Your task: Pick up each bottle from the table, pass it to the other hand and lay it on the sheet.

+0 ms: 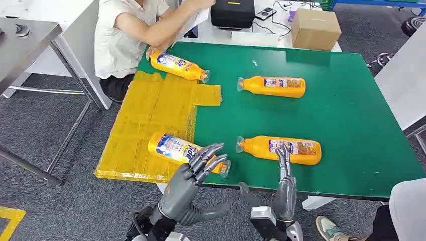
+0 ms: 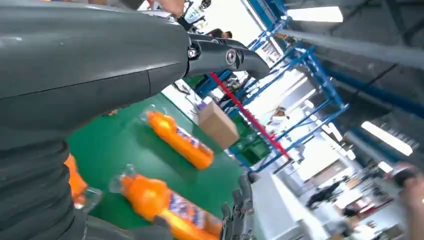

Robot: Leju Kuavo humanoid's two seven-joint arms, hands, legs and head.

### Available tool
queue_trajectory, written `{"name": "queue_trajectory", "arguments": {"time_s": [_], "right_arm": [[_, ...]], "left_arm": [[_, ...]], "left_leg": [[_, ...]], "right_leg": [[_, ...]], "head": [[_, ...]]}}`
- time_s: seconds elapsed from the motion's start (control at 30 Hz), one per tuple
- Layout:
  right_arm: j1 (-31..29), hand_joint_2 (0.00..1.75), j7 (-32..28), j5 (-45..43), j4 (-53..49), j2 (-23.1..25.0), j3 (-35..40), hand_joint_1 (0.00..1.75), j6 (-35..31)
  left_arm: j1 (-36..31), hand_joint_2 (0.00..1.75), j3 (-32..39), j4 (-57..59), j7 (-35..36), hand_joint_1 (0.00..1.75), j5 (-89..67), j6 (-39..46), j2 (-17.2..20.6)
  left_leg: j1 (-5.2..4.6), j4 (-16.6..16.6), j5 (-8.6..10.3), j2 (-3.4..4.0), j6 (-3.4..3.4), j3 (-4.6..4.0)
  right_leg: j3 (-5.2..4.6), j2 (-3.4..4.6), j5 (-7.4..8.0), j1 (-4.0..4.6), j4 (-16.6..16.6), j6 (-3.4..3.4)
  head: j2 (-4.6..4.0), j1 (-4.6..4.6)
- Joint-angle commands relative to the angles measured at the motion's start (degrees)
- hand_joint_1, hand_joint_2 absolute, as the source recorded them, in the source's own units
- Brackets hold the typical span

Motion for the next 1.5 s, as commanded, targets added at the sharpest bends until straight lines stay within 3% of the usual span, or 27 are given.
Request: {"name": "queue_trajectory", "arguments": {"time_s": [0.03,0.3,0.4,0.73,0.87,0.93,1.1,1.37,1.5], "right_arm": [[-2.77,1.75,0.02,28.13,2.34,0.04,-22.82,0.0,-0.24],[-3.52,1.75,0.02,31.94,3.62,-0.7,-24.11,0.0,-0.24],[-2.8,1.75,2.79,37.32,2.32,-0.84,-24.02,0.0,-0.24],[-3.58,1.75,6.0,40.02,3.57,-3.03,-23.81,0.0,-0.24],[-9.5,1.75,13.85,40.78,13.68,-10.5,-21.37,0.0,-0.24],[-12.06,1.75,14.51,39.58,19.44,-13.38,-20.93,0.0,-0.24],[-15.7,1.75,20.29,41.24,28.75,-15.68,-16.88,0.0,-0.24],[-23.43,1.75,22.67,41.87,37.01,-15.98,-13.77,0.0,-0.24],[-24.13,1.75,23.01,41.91,38.1,-16.09,-13.51,0.0,-0.24]], "left_arm": [[-5.29,1.75,0.6,10.88,-0.69,0.0,9.88,0.37,-4.63],[-2.09,1.75,0.7,8.78,0.83,0.0,14.71,-1.68,-3.65],[0.92,1.75,1.14,7.96,1.1,0.0,17.3,-2.18,-3.02],[-0.17,1.75,1.12,9.04,1.37,0.0,18.51,-2.61,-3.46],[-3.9,1.75,-0.63,14.12,3.68,0.0,23.79,-5.07,-5.05],[-5.42,1.75,-2.62,17.49,3.97,0.0,24.95,-5.6,-5.65],[-5.97,1.75,-4.43,19.2,3.69,0.0,26.74,-5.51,-5.5],[-6.9,1.75,-5.67,18.67,4.34,0.0,27.25,-6.16,-5.16],[-6.91,1.75,-5.83,18.74,4.39,0.0,27.4,-6.24,-5.11]], "left_leg": [[-0.01,-0.07,0.08,-0.25,-0.04,0.15],[-0.05,-0.1,0.01,-0.09,-0.05,0.31],[-0.05,-0.12,-0.03,0.07,-0.06,0.36],[-0.02,-0.07,0.01,0.03,-0.03,0.21],[-0.04,-0.07,0.06,0.02,0.01,0.15],[-0.06,-0.11,0.08,0.01,0.03,0.22],[-0.09,-0.12,0.1,0.02,0.06,0.28],[-0.13,-0.05,0.04,0.21,0.01,0.28],[-0.11,-0.02,0.09,0.04,0.08,0.14]], "right_leg": [[0.26,-0.21,0.02,-0.01,-0.09,-0.05],[0.42,-0.01,0.06,-0.03,-0.1,-0.03],[0.43,0.17,0.07,-0.03,-0.1,-0.04],[0.3,0.09,0.06,-0.02,-0.07,-0.03],[0.26,0.07,0.12,-0.03,-0.08,0.02],[0.35,0.07,0.16,-0.05,-0.15,0.04],[0.43,0.09,0.18,-0.09,-0.17,0.06],[0.34,0.29,0.19,-0.11,-0.06,0.05],[0.26,0.09,0.18,-0.1,-0.05,0.12]], "head": [[0.0,0.02],[0.0,0.04],[0.0,0.02],[0.0,0.02],[0.0,0.0],[0.0,-0.02],[0.0,0.0],[0.0,0.0],[0.0,0.0]]}}
